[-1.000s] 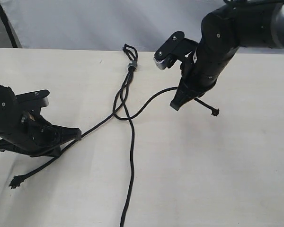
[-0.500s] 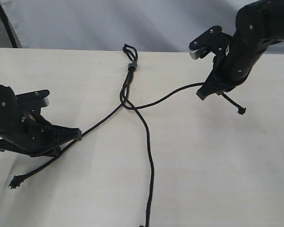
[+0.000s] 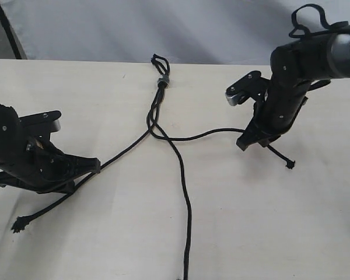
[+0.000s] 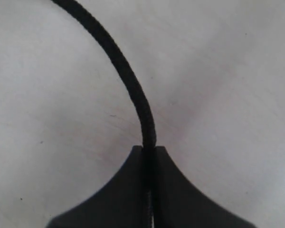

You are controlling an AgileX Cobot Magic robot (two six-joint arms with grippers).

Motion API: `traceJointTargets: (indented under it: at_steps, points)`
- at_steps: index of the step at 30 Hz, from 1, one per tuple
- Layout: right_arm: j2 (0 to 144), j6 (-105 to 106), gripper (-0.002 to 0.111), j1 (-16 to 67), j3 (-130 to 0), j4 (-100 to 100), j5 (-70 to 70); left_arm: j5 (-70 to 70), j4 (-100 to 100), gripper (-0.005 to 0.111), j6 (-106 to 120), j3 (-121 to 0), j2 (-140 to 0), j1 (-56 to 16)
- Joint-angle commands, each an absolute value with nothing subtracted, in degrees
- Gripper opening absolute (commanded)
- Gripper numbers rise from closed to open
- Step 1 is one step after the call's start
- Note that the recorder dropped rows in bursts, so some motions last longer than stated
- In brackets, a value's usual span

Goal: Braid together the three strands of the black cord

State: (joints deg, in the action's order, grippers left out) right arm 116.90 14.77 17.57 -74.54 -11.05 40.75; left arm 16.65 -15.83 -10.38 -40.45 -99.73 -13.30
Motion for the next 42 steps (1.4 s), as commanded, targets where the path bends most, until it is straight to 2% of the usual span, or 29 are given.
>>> traceJointTargets:
  at_steps: [1,14,16,21,23,24,35,42]
  points:
    - [118.5,14.3,0.000,16.2,-74.6,-10.9,41.4,18.1,-15.2,0.000,-10.2,-39.9,-101.2,-13.5]
    - [119.7,10.9,0.002,16.1,-74.6,-12.5,42.1,18.1,-15.3,0.000,-10.0,-39.9,-101.2,-13.5]
    - [119.7,9.5,0.013,16.1,-74.6,-13.0,42.1,18.1,-15.3,0.000,-10.0,-39.9,-101.2,-13.5]
    - [119.5,8.9,0.057,16.1,-74.6,-13.2,43.6,18.1,-15.3,0.000,-10.0,-39.9,-101.2,-13.5]
    - [118.6,7.8,0.069,16.1,-74.6,-13.0,44.4,18.1,-15.3,0.000,-10.0,-39.9,-101.2,-13.5]
    - [117.8,7.7,0.071,16.1,-74.6,-13.0,44.9,18.1,-15.3,0.000,-10.0,-39.9,-101.2,-13.5]
    - [103.4,13.4,0.072,16.3,-74.6,0.0,44.9,17.9,-15.0,0.000,-7.7,-39.9,-101.2,-13.5]
    - [101.4,14.2,0.072,16.3,-72.4,0.0,43.4,17.9,-15.0,0.000,-7.5,-39.9,-101.2,-13.5]
